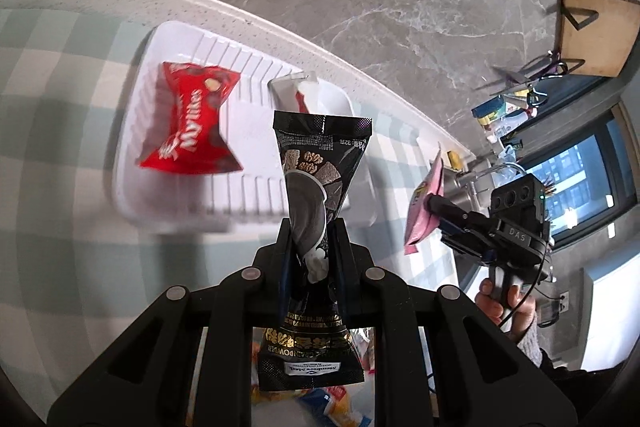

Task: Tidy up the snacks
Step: 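Lift the black bag and pink bar and carry them toward the tray, then lower the black bag and pink bar into the tray and open both grippers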

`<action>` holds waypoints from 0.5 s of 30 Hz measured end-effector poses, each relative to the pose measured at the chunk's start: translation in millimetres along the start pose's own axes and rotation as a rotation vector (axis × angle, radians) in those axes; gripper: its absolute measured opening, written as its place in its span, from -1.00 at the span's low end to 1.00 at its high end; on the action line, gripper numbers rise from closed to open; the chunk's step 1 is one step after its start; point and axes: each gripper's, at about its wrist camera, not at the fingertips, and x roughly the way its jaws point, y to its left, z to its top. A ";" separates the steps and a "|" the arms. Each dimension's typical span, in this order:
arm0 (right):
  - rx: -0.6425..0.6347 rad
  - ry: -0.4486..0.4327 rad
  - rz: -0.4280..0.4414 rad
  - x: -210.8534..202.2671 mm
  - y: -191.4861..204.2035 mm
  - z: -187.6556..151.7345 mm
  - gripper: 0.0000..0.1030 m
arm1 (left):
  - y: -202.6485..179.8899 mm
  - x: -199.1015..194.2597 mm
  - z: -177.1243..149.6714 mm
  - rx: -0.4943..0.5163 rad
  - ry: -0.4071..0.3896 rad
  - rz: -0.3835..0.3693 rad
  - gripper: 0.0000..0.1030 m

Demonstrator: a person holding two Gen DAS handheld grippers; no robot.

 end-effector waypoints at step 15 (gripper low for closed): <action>-0.080 0.046 -0.068 37.3 0.9 42.6 -0.58 | 1.8 45.5 57.4 -0.055 -0.005 -0.015 -0.70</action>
